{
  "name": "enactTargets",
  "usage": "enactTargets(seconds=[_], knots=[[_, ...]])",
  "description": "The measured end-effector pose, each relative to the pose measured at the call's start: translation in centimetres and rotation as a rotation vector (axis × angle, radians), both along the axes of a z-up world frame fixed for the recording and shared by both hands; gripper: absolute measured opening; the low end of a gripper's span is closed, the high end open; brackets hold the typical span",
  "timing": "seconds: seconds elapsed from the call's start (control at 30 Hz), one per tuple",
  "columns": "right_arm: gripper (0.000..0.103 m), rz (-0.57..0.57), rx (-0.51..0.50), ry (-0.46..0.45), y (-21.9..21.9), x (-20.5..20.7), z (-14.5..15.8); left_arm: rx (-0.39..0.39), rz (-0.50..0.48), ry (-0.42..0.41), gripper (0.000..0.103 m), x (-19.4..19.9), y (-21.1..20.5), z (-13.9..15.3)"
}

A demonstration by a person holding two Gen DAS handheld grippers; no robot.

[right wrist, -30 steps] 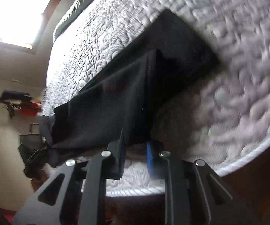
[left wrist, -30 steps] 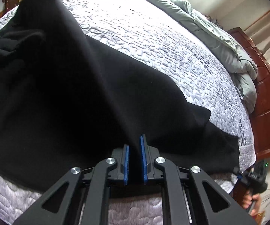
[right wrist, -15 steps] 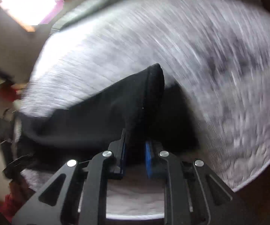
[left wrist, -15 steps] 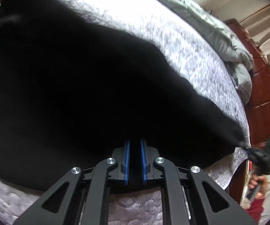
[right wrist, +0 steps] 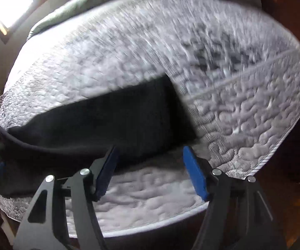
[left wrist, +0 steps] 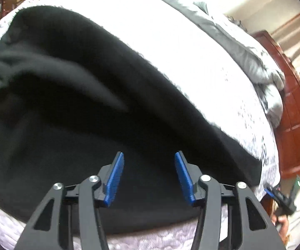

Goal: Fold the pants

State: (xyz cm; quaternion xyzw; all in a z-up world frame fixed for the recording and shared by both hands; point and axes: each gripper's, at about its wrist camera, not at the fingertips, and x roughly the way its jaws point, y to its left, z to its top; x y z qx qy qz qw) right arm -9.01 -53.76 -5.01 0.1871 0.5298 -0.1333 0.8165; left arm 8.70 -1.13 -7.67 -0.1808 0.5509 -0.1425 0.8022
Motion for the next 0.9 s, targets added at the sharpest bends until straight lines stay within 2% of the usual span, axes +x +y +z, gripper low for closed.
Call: enactTargets(seconds=[0.07, 0.1, 0.17, 0.3, 0.4, 0.57, 0.7, 0.73, 0.77, 0.8, 0.83, 0.87, 0.9], knots=[[0.071, 0.076, 0.05, -0.071, 2.0, 0.7, 1.3, 0.031, -0.009, 0.001, 0.056, 1.9, 0.0, 1.1], [0.075, 0.153, 0.1, -0.099, 3.5, 1.5, 1.9, 0.029, -0.009, 0.0, 0.059, 2.5, 0.1, 1.5], [0.076, 0.29, 0.151, -0.129, 6.3, 3.1, 2.2, 0.014, -0.018, 0.013, 0.074, 4.0, -0.4, 2.1], [0.079, 0.54, 0.154, -0.11, 14.0, 7.8, 1.2, 0.039, -0.001, 0.047, 0.075, 7.4, -1.2, 2.4], [0.082, 0.682, 0.183, -0.094, 18.4, 10.2, 0.1, 0.043, 0.017, 0.105, 0.076, 9.5, -1.1, 1.5], [0.083, 0.773, 0.176, -0.048, 22.3, 13.5, -1.9, 0.098, 0.016, 0.143, 0.076, 12.1, -1.4, 0.5], [0.082, 0.808, 0.188, -0.019, 24.1, 15.0, -3.3, 0.126, 0.008, 0.149, 0.079, 13.3, 2.1, 0.0], [0.079, 0.82, 0.191, -0.013, 24.5, 15.4, -3.7, 0.134, 0.001, 0.158, 0.081, 13.7, 2.4, -0.1], [0.065, 0.832, 0.196, -0.009, 24.7, 15.4, -4.0, 0.144, -0.006, 0.168, 0.082, 14.3, 2.6, -0.3], [0.044, 0.844, 0.206, 0.001, 24.9, 15.6, -4.4, 0.149, -0.009, 0.175, 0.082, 14.5, 3.6, -0.7], [0.033, 0.847, 0.207, 0.009, 25.1, 15.7, -4.9, 0.155, -0.006, 0.184, 0.082, 14.9, 3.9, -0.9], [0.016, 0.849, 0.205, 0.014, 25.1, 15.7, -5.1, 0.157, 0.001, 0.198, 0.082, 15.4, 4.2, -1.2], [0.013, 0.85, 0.212, 0.015, 24.9, 15.5, -5.2, 0.153, 0.0, 0.209, 0.082, 15.6, 4.3, -1.4]])
